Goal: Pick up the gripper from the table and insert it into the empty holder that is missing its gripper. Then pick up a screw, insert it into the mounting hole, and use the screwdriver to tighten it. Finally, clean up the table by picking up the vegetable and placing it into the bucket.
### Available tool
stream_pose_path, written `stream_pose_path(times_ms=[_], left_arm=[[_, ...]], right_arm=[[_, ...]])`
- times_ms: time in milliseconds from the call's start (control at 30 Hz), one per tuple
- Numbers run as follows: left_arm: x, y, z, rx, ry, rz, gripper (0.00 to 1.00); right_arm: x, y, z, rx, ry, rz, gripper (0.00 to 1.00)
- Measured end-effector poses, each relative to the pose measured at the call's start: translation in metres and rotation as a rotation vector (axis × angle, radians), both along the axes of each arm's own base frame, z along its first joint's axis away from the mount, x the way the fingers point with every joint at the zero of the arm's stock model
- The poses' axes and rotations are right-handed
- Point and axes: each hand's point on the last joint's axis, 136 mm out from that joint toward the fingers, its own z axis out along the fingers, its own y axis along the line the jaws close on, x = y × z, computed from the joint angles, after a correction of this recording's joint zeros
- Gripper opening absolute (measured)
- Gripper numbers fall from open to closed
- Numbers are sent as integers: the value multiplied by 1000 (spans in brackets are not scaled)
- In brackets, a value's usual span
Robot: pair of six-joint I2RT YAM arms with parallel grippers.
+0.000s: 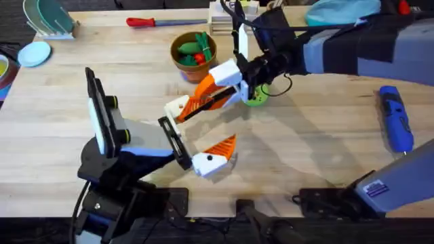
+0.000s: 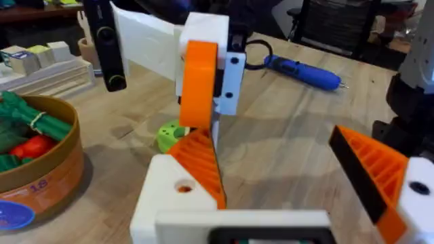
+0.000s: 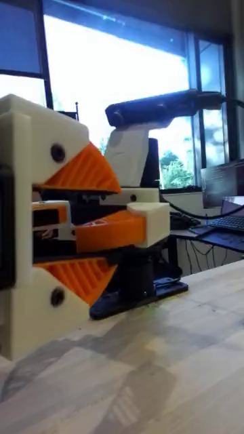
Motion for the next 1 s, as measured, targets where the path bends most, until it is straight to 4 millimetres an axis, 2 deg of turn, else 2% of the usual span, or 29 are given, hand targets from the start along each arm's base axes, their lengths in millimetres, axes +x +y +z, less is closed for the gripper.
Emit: stream_pose_path(times_ms=[200,433,567,733,1000], left_arm=[[0,0,0,0,0,0,993],[0,0,0,0,1,0,993],[0,0,0,0,1,0,992],[0,0,0,0,1,1,993],[0,0,0,0,1,1,993]], right_arm=[[-9,-6,-6,-25,41,7,477],[-3,-11,-6,-13,14,-11,457],[-2,-12,-6,-10,6,-13,312],[-2,-12,-5,-6,3,-11,25],[-4,-11,-6,-8,2,-5,14]])
